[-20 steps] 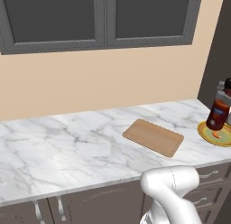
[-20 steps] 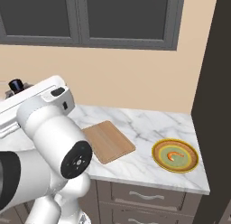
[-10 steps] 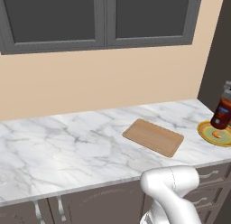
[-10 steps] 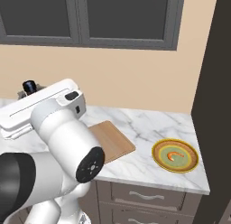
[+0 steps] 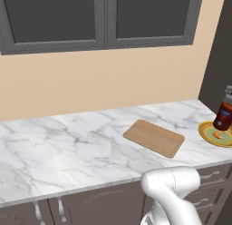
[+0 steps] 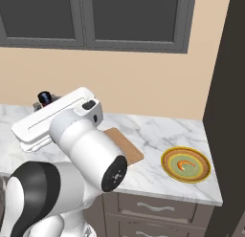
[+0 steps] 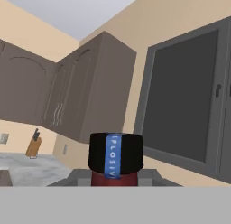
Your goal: Pick the shrimp from the plate and place it on the cutting board. Then pick the condiment bottle from the cabinet and place it next to the cutting board.
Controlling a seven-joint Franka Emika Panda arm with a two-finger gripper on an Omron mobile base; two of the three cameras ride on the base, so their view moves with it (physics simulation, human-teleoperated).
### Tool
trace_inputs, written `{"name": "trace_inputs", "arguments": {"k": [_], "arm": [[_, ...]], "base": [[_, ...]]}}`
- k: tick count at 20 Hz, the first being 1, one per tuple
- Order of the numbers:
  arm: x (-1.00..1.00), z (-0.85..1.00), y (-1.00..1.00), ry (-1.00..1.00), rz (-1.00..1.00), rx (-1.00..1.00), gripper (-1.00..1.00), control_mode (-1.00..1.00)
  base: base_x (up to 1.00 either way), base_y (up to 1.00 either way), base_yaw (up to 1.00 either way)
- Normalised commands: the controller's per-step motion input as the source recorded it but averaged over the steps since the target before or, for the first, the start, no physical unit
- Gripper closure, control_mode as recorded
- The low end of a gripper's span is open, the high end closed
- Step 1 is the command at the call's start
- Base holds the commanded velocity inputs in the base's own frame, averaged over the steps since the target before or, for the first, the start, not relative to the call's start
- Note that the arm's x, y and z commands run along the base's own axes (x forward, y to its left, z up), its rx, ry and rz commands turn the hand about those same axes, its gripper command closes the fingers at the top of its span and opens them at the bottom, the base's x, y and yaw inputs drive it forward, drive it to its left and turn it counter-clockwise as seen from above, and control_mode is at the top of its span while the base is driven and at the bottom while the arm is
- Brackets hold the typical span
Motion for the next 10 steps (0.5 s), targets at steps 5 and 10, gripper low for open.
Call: {"name": "trace_inputs", "arguments": {"k": [5,10], "arm": [[0.19,-0.38,0.00,-0.08,-0.04,0.00,1.00,-1.00],[0.19,-0.33,0.00,-0.06,-0.06,0.00,1.00,-1.00]], "base": [[0.00,0.00,0.00],[0.00,0.00,0.00]]}}
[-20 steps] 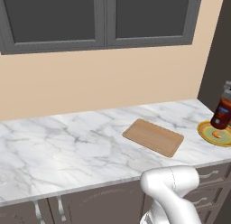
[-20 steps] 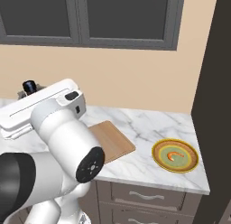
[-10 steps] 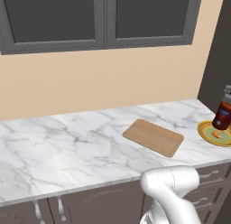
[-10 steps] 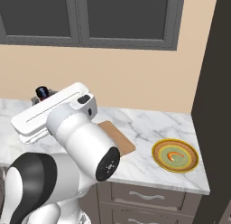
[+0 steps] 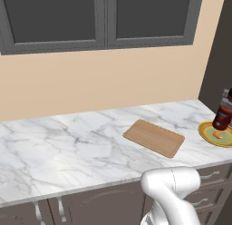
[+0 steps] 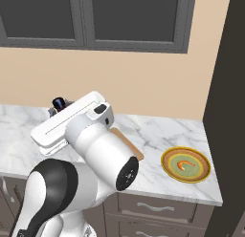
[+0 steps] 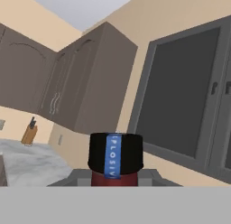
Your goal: Pick the shrimp from the plate and place it on the cutting board. Then pick the condiment bottle from the cabinet and place it next to the cutting board.
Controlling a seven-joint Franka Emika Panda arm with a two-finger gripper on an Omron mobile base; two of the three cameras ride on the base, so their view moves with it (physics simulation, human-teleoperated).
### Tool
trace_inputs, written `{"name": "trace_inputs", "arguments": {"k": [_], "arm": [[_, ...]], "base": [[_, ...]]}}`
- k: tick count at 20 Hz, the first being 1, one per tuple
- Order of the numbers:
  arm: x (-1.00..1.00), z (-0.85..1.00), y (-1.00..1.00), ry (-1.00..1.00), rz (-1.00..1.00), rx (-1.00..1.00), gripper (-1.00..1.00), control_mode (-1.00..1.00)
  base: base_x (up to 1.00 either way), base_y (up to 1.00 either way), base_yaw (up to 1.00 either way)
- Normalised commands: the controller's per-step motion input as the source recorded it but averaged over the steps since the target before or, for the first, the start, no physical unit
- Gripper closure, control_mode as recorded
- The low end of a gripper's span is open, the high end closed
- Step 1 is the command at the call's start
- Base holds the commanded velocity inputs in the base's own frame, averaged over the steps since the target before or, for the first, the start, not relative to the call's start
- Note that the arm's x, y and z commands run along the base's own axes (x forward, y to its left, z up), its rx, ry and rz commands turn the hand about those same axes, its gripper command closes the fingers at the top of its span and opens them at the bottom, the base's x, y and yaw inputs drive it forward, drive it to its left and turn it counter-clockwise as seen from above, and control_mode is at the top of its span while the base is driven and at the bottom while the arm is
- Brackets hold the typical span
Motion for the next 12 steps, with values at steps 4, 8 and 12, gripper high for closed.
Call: {"name": "trace_inputs", "arguments": {"k": [4,8,12], "arm": [[0.22,-0.27,0.00,-0.04,-0.10,0.00,1.00,-1.00],[0.20,-0.23,0.00,-0.01,-0.11,0.01,1.00,-1.00],[0.21,-0.23,0.00,0.00,-0.10,0.03,1.00,-1.00]], "base": [[0.00,0.00,0.00],[0.00,0.00,0.00],[0.00,0.00,0.00]]}}
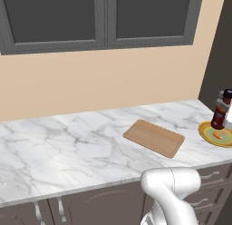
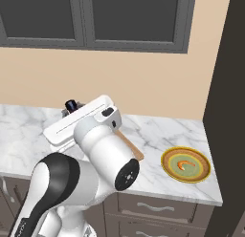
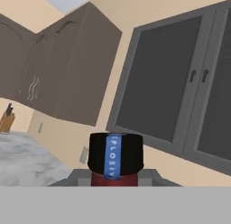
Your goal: Pick the shrimp from the plate and place it on the cutting board. Then pick the condiment bottle from the cabinet and place it next to the cutting board.
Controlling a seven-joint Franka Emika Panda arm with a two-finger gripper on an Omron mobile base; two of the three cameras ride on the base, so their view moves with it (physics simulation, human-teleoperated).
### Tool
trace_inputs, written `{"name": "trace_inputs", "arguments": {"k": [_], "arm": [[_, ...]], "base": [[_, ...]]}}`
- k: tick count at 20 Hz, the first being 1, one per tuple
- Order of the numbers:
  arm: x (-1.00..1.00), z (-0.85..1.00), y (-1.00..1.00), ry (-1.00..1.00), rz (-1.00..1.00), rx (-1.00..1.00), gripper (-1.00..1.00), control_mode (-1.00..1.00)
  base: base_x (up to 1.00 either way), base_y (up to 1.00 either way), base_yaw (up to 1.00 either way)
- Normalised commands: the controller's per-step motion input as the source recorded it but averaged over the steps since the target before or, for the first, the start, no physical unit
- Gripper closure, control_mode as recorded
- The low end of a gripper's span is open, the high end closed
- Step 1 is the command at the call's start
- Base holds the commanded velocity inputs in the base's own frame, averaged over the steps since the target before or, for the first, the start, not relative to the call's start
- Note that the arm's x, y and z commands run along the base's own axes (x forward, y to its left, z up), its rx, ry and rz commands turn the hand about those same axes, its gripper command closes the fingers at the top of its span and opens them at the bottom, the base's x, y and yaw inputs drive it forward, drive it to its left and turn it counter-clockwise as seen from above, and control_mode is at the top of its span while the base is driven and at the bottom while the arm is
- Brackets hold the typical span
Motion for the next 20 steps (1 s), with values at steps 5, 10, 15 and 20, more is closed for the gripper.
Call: {"name": "trace_inputs", "arguments": {"k": [5,10,15,20], "arm": [[0.21,-0.25,0.00,0.00,-0.09,0.05,1.00,-1.00],[0.25,-0.25,0.01,0.00,-0.07,0.09,1.00,-1.00],[0.27,-0.28,0.04,-0.04,-0.06,0.09,1.00,-1.00],[0.26,-0.28,0.05,-0.05,-0.06,0.07,1.00,-1.00]], "base": [[0.00,0.00,0.00],[0.00,0.00,0.00],[0.00,0.00,0.00],[0.00,0.00,0.00]]}}
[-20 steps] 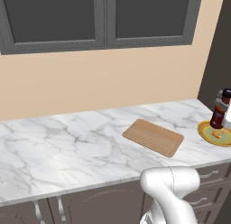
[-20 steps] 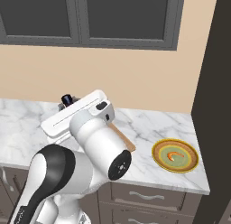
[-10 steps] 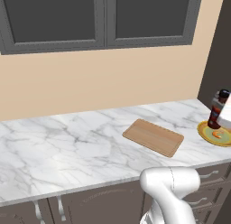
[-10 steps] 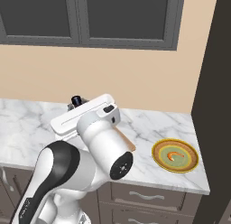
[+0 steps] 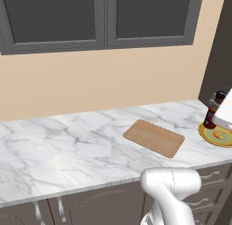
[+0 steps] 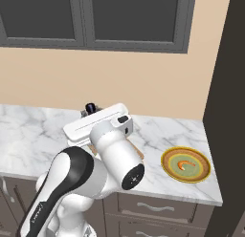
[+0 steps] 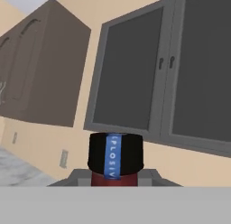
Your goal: Pick the shrimp from the plate and place it on the cutting board. Then pick the condiment bottle from the cabinet and place it next to the cutting board.
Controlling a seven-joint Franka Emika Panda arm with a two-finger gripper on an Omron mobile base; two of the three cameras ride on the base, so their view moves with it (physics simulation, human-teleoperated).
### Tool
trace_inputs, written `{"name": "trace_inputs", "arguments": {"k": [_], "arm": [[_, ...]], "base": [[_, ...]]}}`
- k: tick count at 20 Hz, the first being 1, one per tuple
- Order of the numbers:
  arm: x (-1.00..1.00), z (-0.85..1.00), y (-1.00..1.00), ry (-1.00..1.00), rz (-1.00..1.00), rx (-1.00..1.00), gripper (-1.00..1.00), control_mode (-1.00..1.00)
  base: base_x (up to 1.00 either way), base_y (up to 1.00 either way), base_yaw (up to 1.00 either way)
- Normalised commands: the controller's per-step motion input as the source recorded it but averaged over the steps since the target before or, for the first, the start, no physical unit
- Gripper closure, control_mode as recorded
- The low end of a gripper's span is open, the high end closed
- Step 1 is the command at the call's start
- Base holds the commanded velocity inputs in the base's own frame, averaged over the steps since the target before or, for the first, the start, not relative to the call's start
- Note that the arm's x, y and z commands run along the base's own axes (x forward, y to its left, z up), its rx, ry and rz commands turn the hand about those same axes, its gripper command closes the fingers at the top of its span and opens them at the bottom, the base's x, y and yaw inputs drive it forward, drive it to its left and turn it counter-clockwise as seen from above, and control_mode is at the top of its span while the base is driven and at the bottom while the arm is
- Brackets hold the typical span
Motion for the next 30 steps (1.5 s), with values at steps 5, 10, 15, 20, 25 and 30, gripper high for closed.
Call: {"name": "trace_inputs", "arguments": {"k": [5,10,15,20,25,30], "arm": [[0.23,-0.22,0.05,-0.06,-0.07,0.01,1.00,-1.00],[0.24,-0.16,0.07,-0.07,-0.08,0.00,1.00,-1.00],[0.26,-0.16,0.04,-0.05,-0.08,0.00,1.00,-1.00],[0.26,-0.18,0.02,-0.02,-0.07,0.02,1.00,-1.00],[0.25,-0.16,0.00,-0.02,-0.07,0.02,1.00,-1.00],[0.25,-0.06,0.00,-0.04,-0.06,0.01,1.00,-1.00]], "base": [[0.00,0.00,0.00],[0.00,0.00,0.00],[0.00,0.00,0.00],[0.00,0.00,0.00],[0.00,0.00,0.00],[0.00,0.00,0.00]]}}
